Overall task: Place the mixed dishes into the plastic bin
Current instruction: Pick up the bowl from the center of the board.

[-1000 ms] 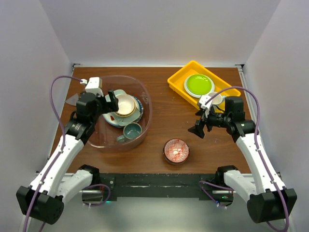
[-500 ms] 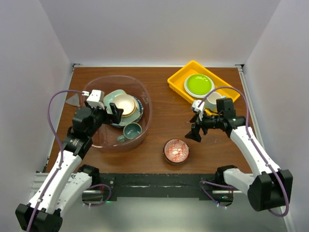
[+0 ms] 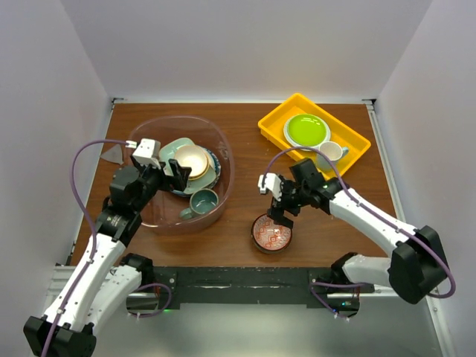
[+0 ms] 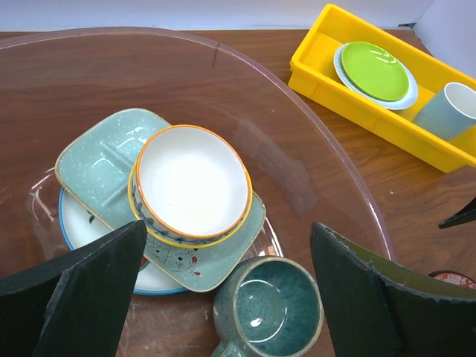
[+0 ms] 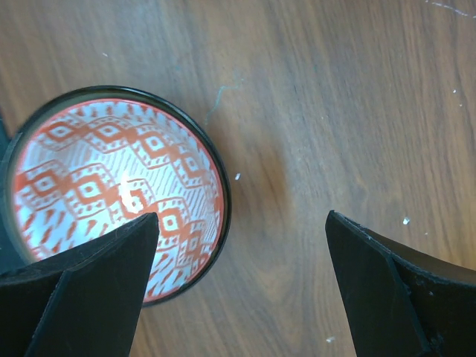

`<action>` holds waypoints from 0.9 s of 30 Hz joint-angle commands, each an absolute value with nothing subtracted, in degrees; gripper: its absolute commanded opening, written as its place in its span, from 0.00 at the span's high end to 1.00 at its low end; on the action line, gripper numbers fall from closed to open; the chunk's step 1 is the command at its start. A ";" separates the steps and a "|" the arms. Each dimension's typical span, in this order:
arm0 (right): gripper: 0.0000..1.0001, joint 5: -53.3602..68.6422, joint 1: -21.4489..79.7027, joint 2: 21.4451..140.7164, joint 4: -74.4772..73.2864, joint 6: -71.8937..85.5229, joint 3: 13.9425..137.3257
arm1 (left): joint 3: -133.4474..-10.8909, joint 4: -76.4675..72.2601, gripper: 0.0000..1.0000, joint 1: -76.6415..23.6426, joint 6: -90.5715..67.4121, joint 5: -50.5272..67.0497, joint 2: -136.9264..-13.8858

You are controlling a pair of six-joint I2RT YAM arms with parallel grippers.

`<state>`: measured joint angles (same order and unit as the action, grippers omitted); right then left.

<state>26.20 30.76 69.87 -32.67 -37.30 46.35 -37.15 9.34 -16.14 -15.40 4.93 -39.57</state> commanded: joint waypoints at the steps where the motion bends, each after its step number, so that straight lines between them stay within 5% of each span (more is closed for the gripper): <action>1: 0.02 14.43 35.14 71.80 -28.22 -37.09 46.58 | -36.91 6.50 0.04 -15.91 -14.41 5.71 -39.11; 27: 0.29 3.25 39.82 74.97 -25.14 -36.74 46.41 | -36.74 6.33 0.04 -15.91 -14.06 6.06 -39.02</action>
